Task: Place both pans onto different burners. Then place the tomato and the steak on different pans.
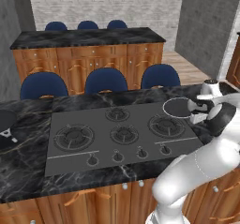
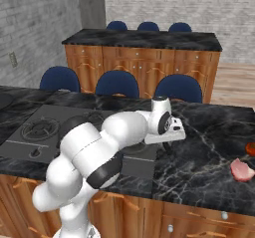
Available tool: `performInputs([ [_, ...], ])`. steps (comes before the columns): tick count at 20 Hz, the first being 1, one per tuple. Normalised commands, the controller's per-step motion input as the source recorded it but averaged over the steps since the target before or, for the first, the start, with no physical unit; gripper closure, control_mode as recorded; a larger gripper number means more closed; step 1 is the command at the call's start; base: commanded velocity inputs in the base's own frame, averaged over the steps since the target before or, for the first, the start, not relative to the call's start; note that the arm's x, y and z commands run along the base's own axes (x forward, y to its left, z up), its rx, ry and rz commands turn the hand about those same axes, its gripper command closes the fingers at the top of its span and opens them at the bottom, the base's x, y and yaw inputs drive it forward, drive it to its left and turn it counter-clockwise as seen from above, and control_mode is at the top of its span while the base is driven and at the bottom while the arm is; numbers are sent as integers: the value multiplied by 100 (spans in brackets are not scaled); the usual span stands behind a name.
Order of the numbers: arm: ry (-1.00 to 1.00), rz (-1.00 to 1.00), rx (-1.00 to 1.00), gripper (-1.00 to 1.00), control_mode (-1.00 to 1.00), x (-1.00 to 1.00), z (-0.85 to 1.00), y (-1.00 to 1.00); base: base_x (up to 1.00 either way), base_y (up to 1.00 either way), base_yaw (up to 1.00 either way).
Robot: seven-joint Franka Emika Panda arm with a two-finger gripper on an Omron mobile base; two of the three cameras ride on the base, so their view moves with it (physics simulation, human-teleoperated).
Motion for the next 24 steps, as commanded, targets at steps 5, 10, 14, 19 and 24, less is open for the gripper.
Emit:
performInputs([
  [5, 8, 21, 0, 100, -100, 49, -13, 38, 0, 0, 0],
  [10, 0, 19, 0, 100, -100, 14, -38, 35, 0, 0, 0],
  [14, 1, 21, 0, 100, -100, 13, -46, 34, 0, 0, 0],
  [19, 10, 20, 0, 100, -100, 0, -35, 19, 0, 0, 0],
  [24, 22, 5, -8, 100, -100, -5, -7, 0, 0, 0, 0],
])
